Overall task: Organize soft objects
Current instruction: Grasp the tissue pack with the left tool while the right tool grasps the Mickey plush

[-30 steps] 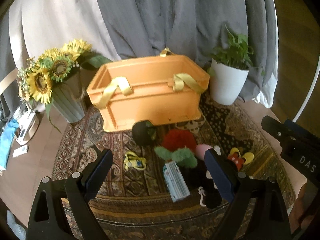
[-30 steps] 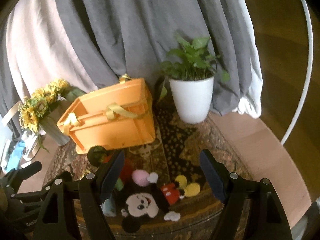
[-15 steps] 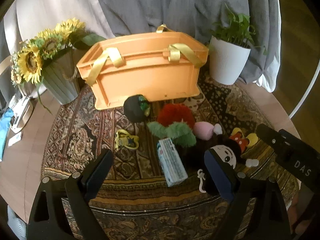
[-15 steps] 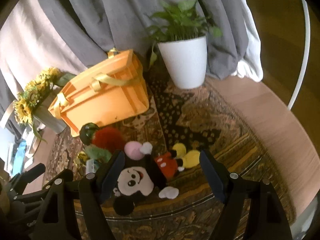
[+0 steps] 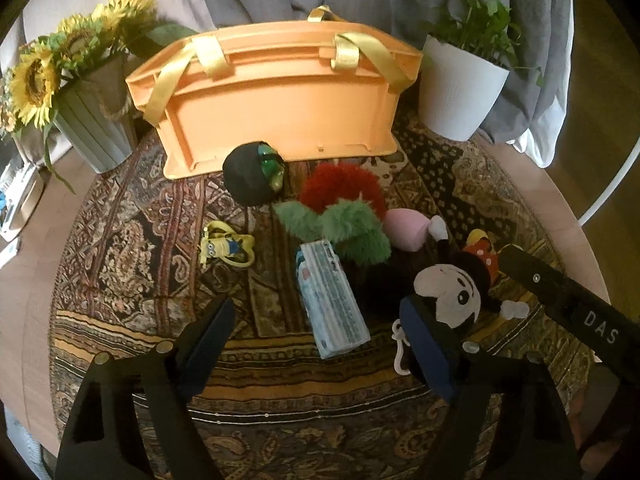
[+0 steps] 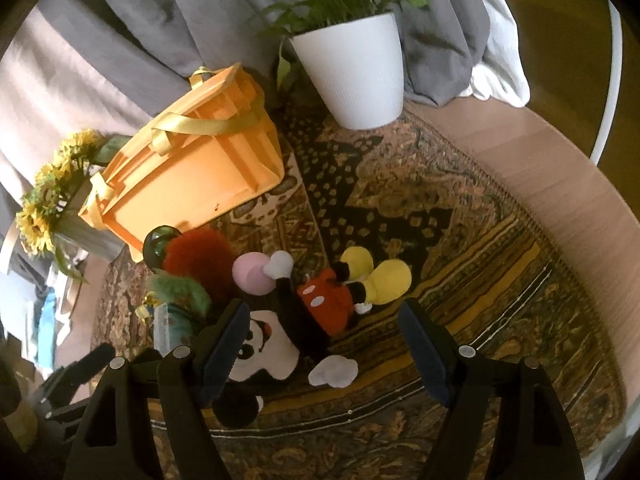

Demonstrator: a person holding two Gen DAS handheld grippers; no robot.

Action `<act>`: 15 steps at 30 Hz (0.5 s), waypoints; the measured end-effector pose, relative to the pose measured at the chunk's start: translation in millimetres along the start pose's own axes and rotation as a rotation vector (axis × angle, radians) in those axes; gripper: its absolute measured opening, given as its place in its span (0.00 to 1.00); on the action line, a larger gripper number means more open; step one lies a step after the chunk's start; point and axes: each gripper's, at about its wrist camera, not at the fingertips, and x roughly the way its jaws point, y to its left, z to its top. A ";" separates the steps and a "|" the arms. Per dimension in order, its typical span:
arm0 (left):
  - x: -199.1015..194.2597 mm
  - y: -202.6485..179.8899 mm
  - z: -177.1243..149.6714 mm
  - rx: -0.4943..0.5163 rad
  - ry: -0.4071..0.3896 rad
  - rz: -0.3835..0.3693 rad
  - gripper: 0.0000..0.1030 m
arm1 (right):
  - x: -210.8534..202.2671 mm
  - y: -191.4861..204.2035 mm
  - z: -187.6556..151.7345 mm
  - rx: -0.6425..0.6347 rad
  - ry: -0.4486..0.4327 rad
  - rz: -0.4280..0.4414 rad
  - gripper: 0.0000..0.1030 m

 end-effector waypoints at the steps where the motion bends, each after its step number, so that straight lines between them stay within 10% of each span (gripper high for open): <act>1: 1.9 -0.1 0.1 -0.002 0.004 -0.001 0.81 | 1.2 -0.1 -0.2 0.006 0.003 0.005 0.75; 15: 27.0 -3.2 -1.0 -0.008 0.057 0.003 0.67 | 38.3 -5.4 -0.3 0.115 0.087 0.054 0.71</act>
